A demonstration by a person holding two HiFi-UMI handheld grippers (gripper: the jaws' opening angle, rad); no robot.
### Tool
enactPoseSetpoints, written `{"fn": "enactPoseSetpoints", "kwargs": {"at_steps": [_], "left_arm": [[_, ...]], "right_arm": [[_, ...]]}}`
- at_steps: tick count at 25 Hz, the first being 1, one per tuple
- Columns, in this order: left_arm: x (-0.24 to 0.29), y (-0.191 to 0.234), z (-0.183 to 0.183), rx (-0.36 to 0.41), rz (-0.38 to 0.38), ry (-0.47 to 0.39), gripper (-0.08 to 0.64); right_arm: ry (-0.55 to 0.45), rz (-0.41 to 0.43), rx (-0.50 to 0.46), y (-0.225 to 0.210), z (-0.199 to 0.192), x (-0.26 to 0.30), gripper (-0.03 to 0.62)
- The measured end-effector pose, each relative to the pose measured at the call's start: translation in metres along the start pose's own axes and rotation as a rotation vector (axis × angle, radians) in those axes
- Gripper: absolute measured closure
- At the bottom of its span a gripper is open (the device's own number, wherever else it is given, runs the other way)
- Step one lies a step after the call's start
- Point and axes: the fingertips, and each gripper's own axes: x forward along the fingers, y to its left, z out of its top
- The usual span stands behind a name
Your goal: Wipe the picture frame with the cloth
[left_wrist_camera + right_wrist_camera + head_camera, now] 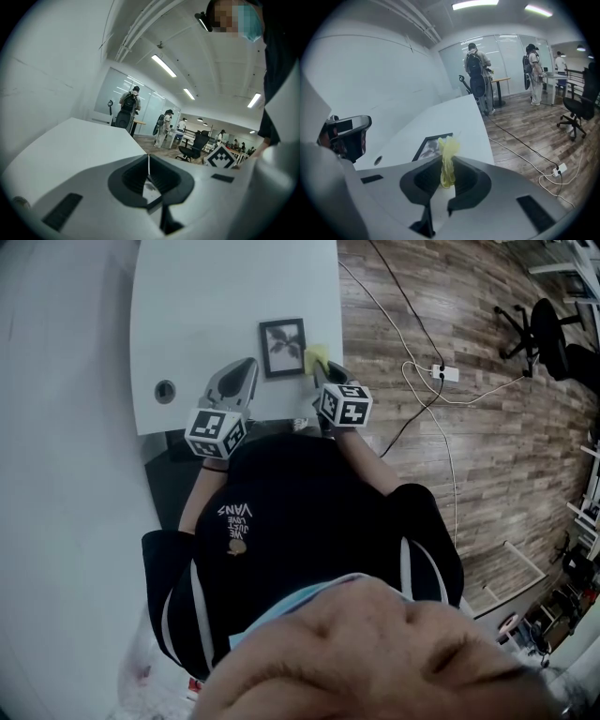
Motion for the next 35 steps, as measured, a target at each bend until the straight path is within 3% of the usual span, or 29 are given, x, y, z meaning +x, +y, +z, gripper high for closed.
{"fn": "enactPoseSetpoints", "kwargs": {"at_steps": [16,35], "left_arm": [[-0.003,0.011,0.018,0.007,0.025,-0.06,0.543],[-0.013,0.017,0.061,0.038,0.033,-0.134,0.543]], "right_arm": [[-0.144,0.058,-0.004,0.018,0.058,-0.018,0.546],[-0.38,0.161,-0.173,0.068,0.141,-0.08,0.546]]}}
